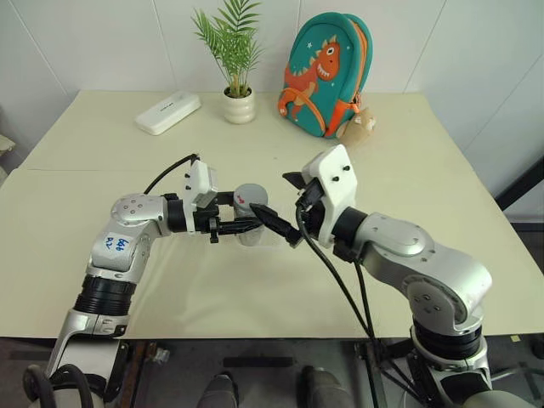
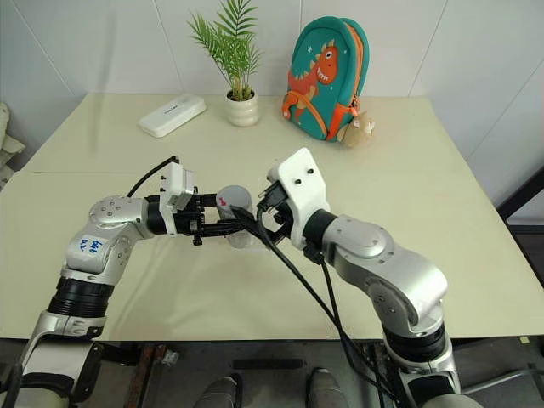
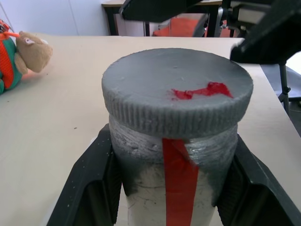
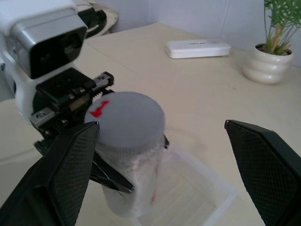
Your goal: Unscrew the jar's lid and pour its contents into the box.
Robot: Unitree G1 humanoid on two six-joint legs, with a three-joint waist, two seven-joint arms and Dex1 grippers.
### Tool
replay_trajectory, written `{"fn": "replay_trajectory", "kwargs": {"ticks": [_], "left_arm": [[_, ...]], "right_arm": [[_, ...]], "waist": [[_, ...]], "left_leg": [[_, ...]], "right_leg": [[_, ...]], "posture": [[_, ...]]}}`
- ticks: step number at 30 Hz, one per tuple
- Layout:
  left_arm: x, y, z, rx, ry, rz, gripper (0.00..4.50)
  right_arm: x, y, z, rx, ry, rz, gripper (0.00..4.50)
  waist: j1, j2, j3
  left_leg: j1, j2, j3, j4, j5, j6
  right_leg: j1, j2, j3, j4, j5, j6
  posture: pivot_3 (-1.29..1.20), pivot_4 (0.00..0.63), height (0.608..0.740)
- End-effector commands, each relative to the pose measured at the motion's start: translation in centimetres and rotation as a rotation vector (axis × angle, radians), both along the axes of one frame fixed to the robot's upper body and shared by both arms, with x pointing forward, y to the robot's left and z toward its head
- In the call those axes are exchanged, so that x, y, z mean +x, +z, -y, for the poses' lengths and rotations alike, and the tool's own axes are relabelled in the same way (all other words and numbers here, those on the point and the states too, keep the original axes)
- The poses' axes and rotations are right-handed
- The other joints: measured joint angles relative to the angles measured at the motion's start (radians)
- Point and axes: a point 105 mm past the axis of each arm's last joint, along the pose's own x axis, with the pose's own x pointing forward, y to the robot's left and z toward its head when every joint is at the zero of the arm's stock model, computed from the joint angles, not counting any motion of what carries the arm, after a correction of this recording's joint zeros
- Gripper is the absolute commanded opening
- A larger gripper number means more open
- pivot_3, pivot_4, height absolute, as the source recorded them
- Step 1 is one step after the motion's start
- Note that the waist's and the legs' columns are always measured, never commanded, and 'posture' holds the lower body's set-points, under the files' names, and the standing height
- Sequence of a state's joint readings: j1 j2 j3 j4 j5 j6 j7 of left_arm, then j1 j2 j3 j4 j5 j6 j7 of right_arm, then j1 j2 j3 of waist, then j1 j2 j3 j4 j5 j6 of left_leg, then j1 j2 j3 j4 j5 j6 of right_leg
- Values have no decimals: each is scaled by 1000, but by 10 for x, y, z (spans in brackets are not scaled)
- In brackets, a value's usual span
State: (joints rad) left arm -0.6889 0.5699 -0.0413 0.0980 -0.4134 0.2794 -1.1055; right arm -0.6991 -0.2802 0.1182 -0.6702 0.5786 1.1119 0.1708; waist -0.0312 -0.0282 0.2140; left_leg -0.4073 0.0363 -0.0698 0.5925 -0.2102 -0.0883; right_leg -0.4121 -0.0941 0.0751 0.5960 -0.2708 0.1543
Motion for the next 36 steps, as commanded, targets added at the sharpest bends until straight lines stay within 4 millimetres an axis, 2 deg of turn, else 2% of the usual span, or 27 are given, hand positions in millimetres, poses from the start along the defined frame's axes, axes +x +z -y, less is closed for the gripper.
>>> {"fn": "replay_trajectory", "kwargs": {"ticks": [1,10,24,27,31,36], "left_arm": [[-1,11,3,-14,-16,59,2115],[-4,13,11,-57,-49,37,2115],[-8,13,10,-59,-56,28,2115],[-8,13,10,-62,-55,26,2115],[-8,13,10,-65,-52,24,2115],[-8,13,10,-76,-49,14,2115]], "right_arm": [[-3,11,-6,25,8,39,4500],[4,-6,-16,-13,12,-1,4500],[8,0,-18,28,14,31,4500],[6,1,-19,36,26,35,3957],[3,0,-21,34,58,33,2604],[-8,0,-27,33,168,36,2608]], "waist": [[0,0,0],[0,0,0],[-1,0,0],[-2,0,0],[-1,0,0],[-1,0,0]], "left_leg": [[0,0,0,0,0,0],[0,0,0,0,0,0],[0,0,0,0,0,0],[0,0,0,0,0,0],[0,0,0,0,0,0],[0,0,0,0,0,0]], "right_leg": [[0,0,0,0,0,0],[0,0,0,1,0,1],[0,0,0,1,0,1],[0,0,0,0,0,1],[0,0,0,0,0,1],[0,0,0,0,0,1]], "posture": [[0,150,740],[0,150,740],[0,150,740],[0,150,740],[0,150,740],[0,150,740]]}}
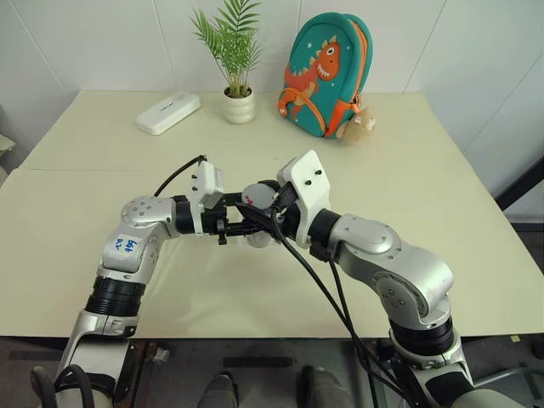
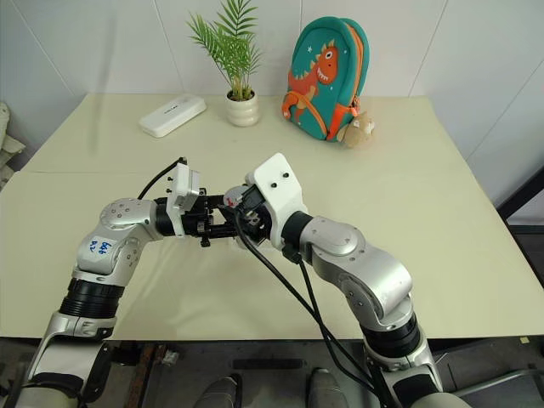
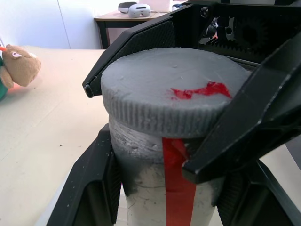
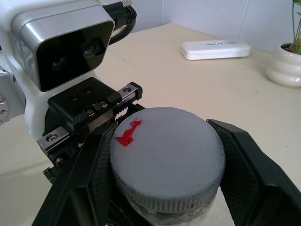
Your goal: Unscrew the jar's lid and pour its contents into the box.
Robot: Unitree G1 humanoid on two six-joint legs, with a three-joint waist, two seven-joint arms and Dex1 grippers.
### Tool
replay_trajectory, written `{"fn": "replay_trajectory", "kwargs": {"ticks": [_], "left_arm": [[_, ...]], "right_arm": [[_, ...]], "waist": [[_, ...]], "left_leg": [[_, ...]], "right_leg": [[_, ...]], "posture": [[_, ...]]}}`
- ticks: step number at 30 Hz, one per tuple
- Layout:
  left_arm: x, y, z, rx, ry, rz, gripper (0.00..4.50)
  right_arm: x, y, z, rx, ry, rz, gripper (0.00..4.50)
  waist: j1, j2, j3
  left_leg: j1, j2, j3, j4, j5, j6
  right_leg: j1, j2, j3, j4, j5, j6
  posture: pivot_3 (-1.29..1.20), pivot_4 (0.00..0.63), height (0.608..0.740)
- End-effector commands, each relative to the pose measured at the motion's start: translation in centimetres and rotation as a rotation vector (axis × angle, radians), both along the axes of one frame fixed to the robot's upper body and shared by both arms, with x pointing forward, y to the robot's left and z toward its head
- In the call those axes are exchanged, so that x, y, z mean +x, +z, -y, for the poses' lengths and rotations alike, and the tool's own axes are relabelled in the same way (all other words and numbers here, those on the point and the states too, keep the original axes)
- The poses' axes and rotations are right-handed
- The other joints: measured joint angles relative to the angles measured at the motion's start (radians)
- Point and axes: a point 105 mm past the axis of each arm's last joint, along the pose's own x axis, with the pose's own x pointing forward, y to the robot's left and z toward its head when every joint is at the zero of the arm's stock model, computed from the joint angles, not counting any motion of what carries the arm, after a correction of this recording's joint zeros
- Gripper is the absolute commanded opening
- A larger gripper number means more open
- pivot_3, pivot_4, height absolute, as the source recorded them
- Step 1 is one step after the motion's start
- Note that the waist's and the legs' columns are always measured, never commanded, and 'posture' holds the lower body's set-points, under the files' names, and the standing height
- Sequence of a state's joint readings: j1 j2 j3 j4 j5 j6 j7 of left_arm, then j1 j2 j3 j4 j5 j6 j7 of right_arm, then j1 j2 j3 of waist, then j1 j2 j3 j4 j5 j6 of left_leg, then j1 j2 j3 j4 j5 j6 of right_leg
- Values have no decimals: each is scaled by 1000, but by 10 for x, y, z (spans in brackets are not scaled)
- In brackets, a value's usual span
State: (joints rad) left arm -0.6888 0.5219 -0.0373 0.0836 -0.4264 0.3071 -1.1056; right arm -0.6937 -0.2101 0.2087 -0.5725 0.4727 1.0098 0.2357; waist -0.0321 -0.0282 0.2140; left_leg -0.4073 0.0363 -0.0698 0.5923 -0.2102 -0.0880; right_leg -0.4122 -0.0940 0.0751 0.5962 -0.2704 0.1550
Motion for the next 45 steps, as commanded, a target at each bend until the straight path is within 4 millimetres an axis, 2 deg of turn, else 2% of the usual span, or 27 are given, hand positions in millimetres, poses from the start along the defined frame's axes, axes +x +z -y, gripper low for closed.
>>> {"fn": "replay_trajectory", "kwargs": {"ticks": [1,6,10,17,25,34,40,45], "left_arm": [[-4,12,-2,-34,-11,35,2115],[-7,11,-3,-39,-30,6,2115],[-12,7,-3,-30,-77,-17,2115],[-12,5,-2,-29,-113,-35,2115],[-15,-3,0,-15,-152,-58,2115],[-15,-5,-1,-4,-163,-66,2115],[-16,-3,-1,-4,-161,-56,2115],[-17,0,-2,-2,-162,-47,2115]], "right_arm": [[-16,13,-6,29,135,56,2608],[-23,25,-8,58,238,100,2608],[-42,32,-15,47,456,146,2608],[-55,28,-15,-30,656,208,2608],[-53,26,-15,-81,731,234,2608],[-49,17,-18,-129,726,211,2608],[-44,22,-19,-110,686,230,4459],[-39,30,-19,-75,639,238,4459]], "waist": [[0,0,0],[-1,0,0],[-2,0,0],[-2,0,0],[-3,0,0],[-2,0,0],[-3,0,0],[-2,0,0]], "left_leg": [[0,0,0,0,0,0],[0,0,0,0,0,0],[0,0,0,0,0,0],[0,0,0,0,0,0],[0,0,0,0,0,0],[0,0,0,0,0,0],[0,0,0,0,0,0],[0,0,0,0,0,0]], "right_leg": [[0,0,0,0,0,0],[0,0,0,0,0,0],[0,0,0,0,0,0],[0,0,0,-1,0,1],[0,0,0,-1,0,1],[0,0,0,0,0,1],[0,0,0,0,0,1],[0,0,0,0,0,1]], "posture": [[0,150,740],[0,150,740],[0,150,740],[0,150,740],[0,150,740],[0,150,740],[0,150,740],[0,150,740]]}}
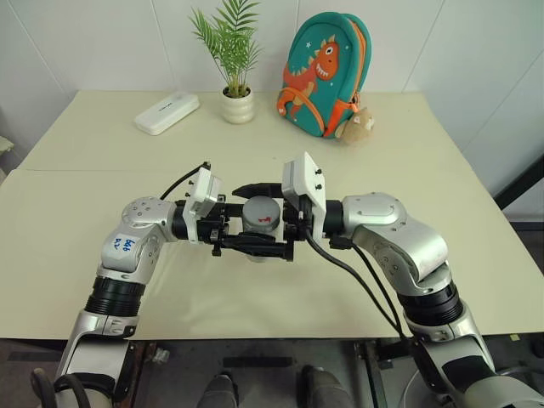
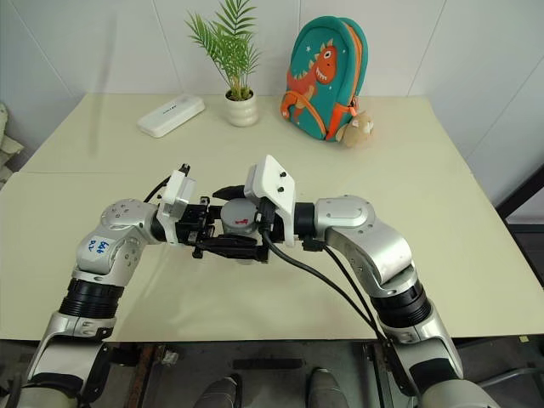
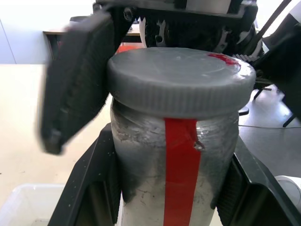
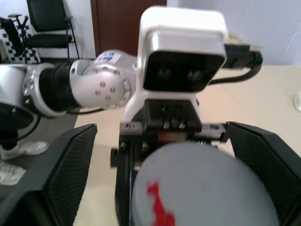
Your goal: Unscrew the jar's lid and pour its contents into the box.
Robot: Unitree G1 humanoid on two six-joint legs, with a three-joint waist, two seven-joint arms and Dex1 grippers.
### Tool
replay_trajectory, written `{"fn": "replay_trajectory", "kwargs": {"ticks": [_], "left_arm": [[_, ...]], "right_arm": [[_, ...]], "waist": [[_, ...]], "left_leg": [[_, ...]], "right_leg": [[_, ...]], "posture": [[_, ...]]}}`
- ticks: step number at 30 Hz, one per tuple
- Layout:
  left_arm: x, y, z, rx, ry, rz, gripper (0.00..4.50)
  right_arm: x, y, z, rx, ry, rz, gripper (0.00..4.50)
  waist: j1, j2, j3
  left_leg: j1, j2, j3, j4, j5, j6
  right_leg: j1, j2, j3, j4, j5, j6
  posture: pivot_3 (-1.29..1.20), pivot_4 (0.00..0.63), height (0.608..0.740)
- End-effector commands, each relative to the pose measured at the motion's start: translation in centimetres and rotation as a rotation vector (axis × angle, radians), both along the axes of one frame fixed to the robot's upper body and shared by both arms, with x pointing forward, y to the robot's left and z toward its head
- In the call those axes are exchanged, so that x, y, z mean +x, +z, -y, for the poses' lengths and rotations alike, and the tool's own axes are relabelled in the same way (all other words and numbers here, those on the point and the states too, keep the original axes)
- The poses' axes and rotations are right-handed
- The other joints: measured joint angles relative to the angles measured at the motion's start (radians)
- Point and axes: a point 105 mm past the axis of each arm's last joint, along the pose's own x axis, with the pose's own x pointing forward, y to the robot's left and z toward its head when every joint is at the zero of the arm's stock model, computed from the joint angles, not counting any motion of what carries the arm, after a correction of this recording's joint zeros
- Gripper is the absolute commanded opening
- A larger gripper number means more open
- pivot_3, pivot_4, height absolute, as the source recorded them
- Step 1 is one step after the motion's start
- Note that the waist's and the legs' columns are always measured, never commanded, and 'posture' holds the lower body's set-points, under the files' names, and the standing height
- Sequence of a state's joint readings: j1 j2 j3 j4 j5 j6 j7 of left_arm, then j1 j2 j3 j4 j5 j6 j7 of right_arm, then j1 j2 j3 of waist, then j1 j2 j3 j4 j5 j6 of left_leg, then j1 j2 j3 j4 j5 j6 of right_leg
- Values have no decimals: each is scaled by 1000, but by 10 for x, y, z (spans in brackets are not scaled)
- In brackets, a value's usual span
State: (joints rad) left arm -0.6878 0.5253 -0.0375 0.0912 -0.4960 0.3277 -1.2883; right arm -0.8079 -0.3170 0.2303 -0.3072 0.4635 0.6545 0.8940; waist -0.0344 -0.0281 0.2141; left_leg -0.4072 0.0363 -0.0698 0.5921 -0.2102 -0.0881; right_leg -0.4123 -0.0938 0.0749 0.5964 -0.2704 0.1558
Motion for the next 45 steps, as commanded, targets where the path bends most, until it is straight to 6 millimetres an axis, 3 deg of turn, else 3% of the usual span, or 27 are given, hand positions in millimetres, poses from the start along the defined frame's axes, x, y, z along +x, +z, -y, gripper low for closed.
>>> {"fn": "replay_trajectory", "kwargs": {"ticks": [1,13,16,35,45], "left_arm": [[4,3,-4,4,44,9,2115],[1,10,-9,-14,48,49,2115],[-5,14,-8,-55,14,59,2115],[-12,1,-9,-26,-15,104,2115],[-9,1,-17,-32,18,113,2115]], "right_arm": [[-19,20,-6,47,74,87,4459],[-6,13,2,31,-37,52,4459],[7,9,5,36,-95,34,4459],[28,18,12,103,-149,-10,4459],[34,21,38,77,-200,-18,4459]], "waist": [[1,0,0],[0,0,0],[0,0,0],[0,0,0],[1,0,0]], "left_leg": [[0,0,0,0,0,0],[0,0,0,0,0,0],[0,0,0,0,0,0],[0,0,0,0,0,0],[0,0,0,0,0,0]], "right_leg": [[0,0,0,0,0,0],[0,0,0,0,0,0],[0,0,0,0,0,0],[0,0,0,1,0,0],[0,0,0,1,0,0]], "posture": [[0,150,740],[0,150,740],[0,150,740],[0,150,740],[0,150,740]]}}
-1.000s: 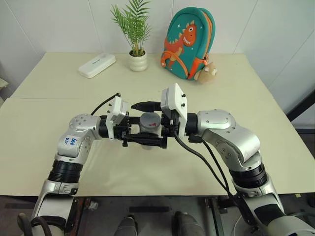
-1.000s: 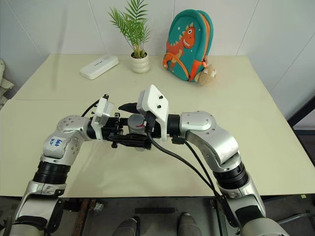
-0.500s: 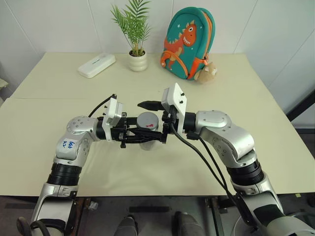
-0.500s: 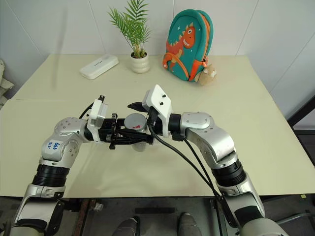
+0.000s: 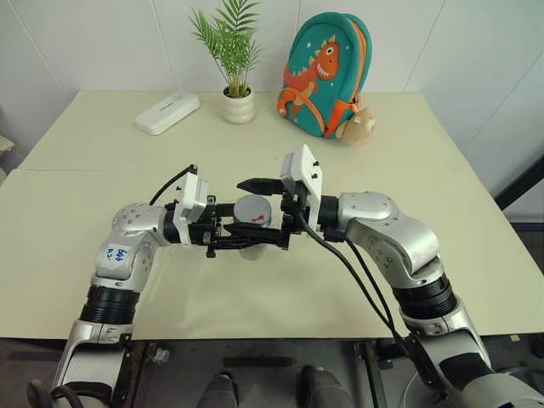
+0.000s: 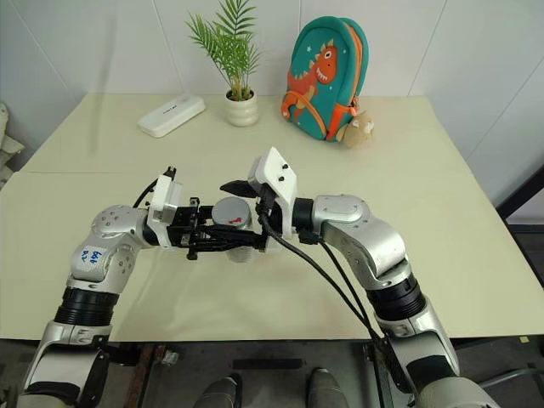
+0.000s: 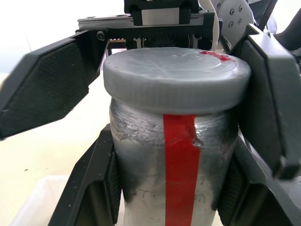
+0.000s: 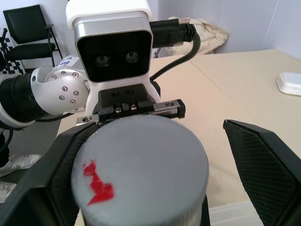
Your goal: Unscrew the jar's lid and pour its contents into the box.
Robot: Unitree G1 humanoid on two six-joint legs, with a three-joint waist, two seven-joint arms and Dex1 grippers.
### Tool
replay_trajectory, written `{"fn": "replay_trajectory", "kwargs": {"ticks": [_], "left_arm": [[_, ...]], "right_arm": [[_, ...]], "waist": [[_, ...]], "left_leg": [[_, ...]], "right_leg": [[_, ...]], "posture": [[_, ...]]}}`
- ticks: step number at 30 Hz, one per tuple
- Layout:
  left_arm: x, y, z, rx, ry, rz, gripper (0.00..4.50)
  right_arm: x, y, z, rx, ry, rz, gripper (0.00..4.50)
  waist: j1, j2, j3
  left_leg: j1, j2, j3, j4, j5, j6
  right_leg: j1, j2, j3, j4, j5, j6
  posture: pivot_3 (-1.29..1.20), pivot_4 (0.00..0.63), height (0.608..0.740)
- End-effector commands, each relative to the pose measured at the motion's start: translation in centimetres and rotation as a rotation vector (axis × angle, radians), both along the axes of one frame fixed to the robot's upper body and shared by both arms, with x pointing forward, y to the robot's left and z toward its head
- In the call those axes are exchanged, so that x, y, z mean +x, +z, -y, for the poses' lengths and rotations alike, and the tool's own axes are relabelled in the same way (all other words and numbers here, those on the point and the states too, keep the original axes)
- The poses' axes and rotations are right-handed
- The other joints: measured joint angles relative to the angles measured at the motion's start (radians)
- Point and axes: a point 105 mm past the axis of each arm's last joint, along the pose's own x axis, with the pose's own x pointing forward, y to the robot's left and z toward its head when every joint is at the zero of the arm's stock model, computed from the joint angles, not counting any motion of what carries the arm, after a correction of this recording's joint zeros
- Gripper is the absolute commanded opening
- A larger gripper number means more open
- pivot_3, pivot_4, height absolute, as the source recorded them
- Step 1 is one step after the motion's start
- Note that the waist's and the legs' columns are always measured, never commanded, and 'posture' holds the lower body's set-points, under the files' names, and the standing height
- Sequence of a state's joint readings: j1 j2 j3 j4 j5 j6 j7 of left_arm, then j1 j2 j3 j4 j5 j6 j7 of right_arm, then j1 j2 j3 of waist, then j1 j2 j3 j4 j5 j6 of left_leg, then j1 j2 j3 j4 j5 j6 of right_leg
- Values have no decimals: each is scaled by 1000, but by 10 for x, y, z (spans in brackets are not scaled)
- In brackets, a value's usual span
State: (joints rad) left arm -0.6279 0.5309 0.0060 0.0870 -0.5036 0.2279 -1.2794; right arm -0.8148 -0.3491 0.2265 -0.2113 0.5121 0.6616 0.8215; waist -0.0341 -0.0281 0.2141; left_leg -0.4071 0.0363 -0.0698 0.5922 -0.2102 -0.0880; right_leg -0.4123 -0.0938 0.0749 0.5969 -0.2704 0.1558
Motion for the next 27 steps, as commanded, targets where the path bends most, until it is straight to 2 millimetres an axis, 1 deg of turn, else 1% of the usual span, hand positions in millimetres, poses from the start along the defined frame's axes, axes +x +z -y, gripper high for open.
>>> {"fn": "replay_trajectory", "kwargs": {"ticks": [1,7,11,17,24,27], "left_arm": [[-6,4,-5,11,-21,48,2115],[-4,6,-7,1,-5,48,2115],[-2,8,-9,0,5,50,2115],[0,9,-12,0,12,52,2115],[1,9,-11,2,10,55,2115],[0,9,-11,0,6,54,2115]], "right_arm": [[10,30,31,51,-109,80,4459],[2,32,43,31,-114,81,4459],[-11,35,46,24,-87,81,4459],[-30,40,45,31,-36,68,4459],[-28,42,46,34,-67,86,4459],[-26,47,45,56,-77,102,4459]], "waist": [[0,0,0],[1,0,0],[4,0,0],[2,0,0],[3,0,0],[3,0,0]], "left_leg": [[0,0,0,0,0,0],[0,0,0,0,0,0],[0,0,0,0,0,0],[0,0,0,0,0,0],[0,0,0,0,0,0],[0,0,0,0,0,0]], "right_leg": [[0,0,0,0,0,0],[0,0,0,0,0,0],[0,0,0,-1,0,0],[0,0,0,-1,0,0],[0,0,0,-1,0,0],[0,0,0,-1,0,0]], "posture": [[0,150,740],[0,150,740],[0,150,740],[0,150,740],[0,150,740],[0,150,740]]}}
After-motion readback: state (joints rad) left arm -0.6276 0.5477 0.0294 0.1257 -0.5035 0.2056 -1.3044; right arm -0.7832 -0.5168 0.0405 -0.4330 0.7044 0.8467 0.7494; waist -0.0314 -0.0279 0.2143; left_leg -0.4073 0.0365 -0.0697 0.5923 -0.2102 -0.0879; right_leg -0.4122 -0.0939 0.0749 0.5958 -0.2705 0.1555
